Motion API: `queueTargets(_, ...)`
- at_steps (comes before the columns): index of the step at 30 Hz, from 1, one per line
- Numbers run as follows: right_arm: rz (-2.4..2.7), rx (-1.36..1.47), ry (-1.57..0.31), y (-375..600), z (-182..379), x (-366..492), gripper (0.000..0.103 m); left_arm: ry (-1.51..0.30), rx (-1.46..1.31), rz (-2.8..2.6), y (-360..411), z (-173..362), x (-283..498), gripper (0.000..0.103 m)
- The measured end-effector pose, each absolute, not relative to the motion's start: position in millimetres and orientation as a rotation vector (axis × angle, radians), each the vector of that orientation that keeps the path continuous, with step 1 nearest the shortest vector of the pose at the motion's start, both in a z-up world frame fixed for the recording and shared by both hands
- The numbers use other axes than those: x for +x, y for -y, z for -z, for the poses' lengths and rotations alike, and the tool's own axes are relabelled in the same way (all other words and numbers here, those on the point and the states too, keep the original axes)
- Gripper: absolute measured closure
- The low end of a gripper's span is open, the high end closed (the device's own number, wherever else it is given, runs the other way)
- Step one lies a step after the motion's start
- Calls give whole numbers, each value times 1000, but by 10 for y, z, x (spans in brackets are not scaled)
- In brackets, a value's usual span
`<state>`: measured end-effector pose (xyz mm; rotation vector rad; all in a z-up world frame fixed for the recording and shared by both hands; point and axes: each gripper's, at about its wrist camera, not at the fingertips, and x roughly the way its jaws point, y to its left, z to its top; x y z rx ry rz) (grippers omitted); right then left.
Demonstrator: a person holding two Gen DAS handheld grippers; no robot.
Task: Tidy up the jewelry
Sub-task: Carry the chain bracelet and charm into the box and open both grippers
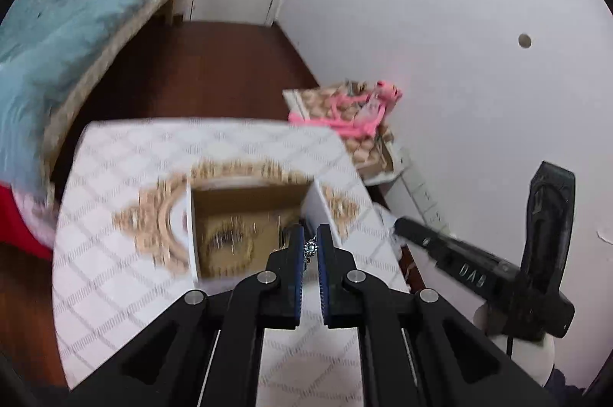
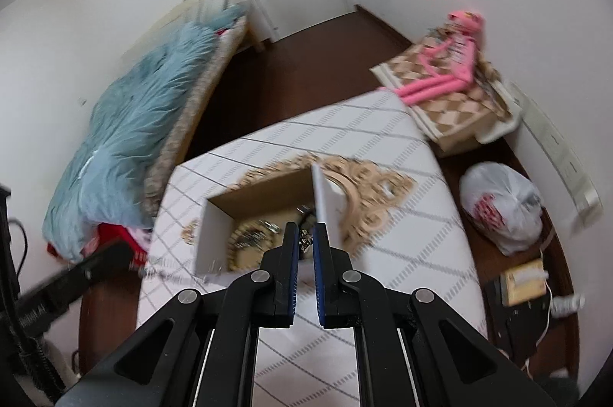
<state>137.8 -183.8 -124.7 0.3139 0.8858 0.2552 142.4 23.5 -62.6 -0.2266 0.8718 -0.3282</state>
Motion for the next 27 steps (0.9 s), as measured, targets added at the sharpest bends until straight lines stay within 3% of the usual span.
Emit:
queueTargets(10, -367, 223, -1139, 1398, 1533, 2486, 95, -1032, -181, 279, -341, 1030, 2291, 98)
queueTargets(18, -314, 76, -1277, 1202, 1866, 2862, 95, -1152, -136, 81, -471, 1359, 2478, 89)
queueTargets(19, -306, 75, -1282, 1200, 1872, 2880, 95, -1149, -129, 68, -484, 1373, 2479, 78)
queueTargets(20, -298, 73, -1282, 1206, 1866, 2899, 93, -1141, -115, 50, -503, 1378, 2479, 52)
queueTargets(21, -289, 63, -1276, 1204, 1854, 2900, 90, -1129, -103, 17, -533, 1377, 2475, 37)
queueTargets(22, -282, 54, -1269, 1201, 1833, 2902, 82, -1119, -102, 1, -552, 1367, 2480, 20)
queueTargets(23, -274, 52, -1263, 1207, 1813, 2906, 69, -1101, -106, -11, -585, 1351, 2465, 19)
queueTargets(25, -264, 45, -1252, 1213, 1768, 2902, 54, -1090, -108, -36, -640, 1326, 2452, 19)
queueTargets(27, -251, 42, -1242, 1222, 1731, 2900, 53, -1093, -104, -58, -678, 1323, 2443, 14)
